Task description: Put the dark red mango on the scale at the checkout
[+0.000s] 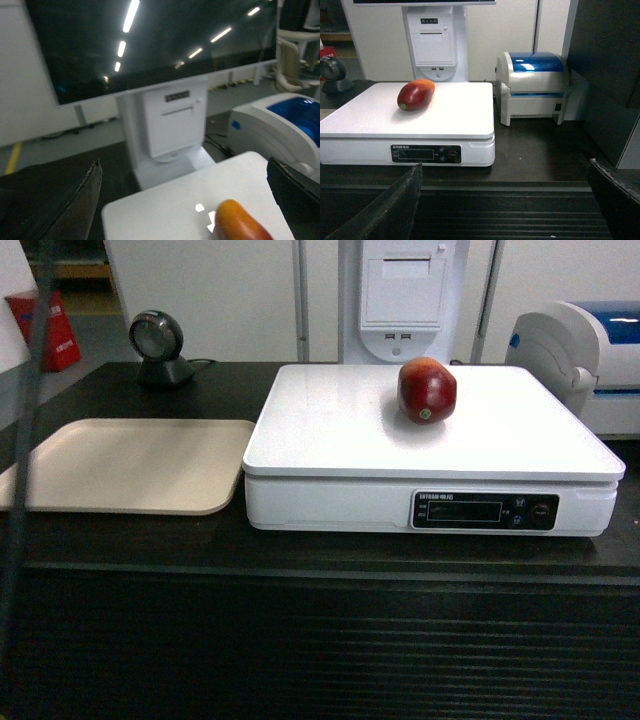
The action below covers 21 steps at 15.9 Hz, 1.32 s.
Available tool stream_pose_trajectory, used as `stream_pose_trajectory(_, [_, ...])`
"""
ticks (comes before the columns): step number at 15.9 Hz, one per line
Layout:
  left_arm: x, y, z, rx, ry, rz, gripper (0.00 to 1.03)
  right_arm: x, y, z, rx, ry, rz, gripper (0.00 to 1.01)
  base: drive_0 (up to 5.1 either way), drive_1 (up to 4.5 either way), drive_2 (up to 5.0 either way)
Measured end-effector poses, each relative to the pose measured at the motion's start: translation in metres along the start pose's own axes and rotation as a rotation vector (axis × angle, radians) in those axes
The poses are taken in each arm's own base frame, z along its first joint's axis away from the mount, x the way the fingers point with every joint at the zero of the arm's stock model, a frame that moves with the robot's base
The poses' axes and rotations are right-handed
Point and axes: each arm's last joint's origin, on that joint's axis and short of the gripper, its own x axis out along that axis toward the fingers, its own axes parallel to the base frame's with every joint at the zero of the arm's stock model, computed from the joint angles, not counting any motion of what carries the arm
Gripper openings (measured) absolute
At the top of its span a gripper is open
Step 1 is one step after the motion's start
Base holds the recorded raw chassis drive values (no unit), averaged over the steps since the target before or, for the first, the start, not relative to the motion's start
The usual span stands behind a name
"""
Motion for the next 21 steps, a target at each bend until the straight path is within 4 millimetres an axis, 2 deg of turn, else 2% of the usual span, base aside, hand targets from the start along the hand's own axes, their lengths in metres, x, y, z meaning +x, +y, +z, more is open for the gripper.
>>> stream_pose_trajectory(1, [-0.006,0.004,0.002,0.006,-0.015,0.014,0.98,0.000,0.000,0.000,0.000,0.000,0.000,0.98,0.0,0.00,0.0])
stream_pose_trajectory(3, [-0.028,0.026,0.003,0.034,-0.037,0.086,0.98,0.000,0.000,0.000,0.000,0.000,0.000,0.98,0.0,0.00,0.0])
stream_pose_trajectory(4, [-0.037,0.033,-0.005,0.050,-0.019,0.107,0.98,0.000,0.000,0.000,0.000,0.000,0.000,0.98,0.0,0.00,0.0])
stream_pose_trajectory(6, [-0.041,0.043,-0.022,0.054,0.022,0.132,0.98,0.000,0.000,0.000,0.000,0.000,0.000,0.98,0.0,0.00,0.0])
stream_pose_trajectory(7, [-0.049,0.048,-0.029,0.020,-0.010,0.243,0.89,0.000,0.000,0.000,0.000,0.000,0.000,0.98,0.0,0.00,0.0])
stream_pose_trajectory(8, [-0.074,0.056,-0.042,-0.013,-0.018,0.334,0.76,0.000,0.000,0.000,0.000,0.000,0.000,0.98,0.0,0.00,0.0])
stream_pose_trajectory(10, [-0.124,0.075,-0.055,-0.036,-0.071,0.400,0.55,0.000,0.000,0.000,0.000,0.000,0.000,0.98,0.0,0.00,0.0])
stream_pose_trajectory(11, [-0.144,0.077,-0.065,-0.046,-0.077,0.415,0.44,0.000,0.000,0.000,0.000,0.000,0.000,0.98,0.0,0.00,0.0])
stream_pose_trajectory(14, [-0.188,0.064,-0.113,-0.052,0.012,0.363,0.08,0.000,0.000,0.000,0.000,0.000,0.000,0.98,0.0,0.00,0.0])
stream_pose_trajectory(15, [-0.200,0.064,-0.116,-0.053,-0.001,0.371,0.02,0.000,0.000,0.000,0.000,0.000,0.000,0.98,0.0,0.00,0.0])
stream_pose_trajectory(17, [-0.225,0.063,-0.122,-0.052,-0.025,0.392,0.02,0.000,0.000,0.000,0.000,0.000,0.000,0.98,0.0,0.00,0.0])
stream_pose_trajectory(19, [-0.244,0.057,-0.137,-0.055,0.004,0.372,0.02,0.000,0.000,0.000,0.000,0.000,0.000,0.98,0.0,0.00,0.0])
stream_pose_trajectory(21, [-0.263,0.063,-0.142,-0.055,-0.006,0.389,0.02,0.000,0.000,0.000,0.000,0.000,0.000,0.98,0.0,0.00,0.0])
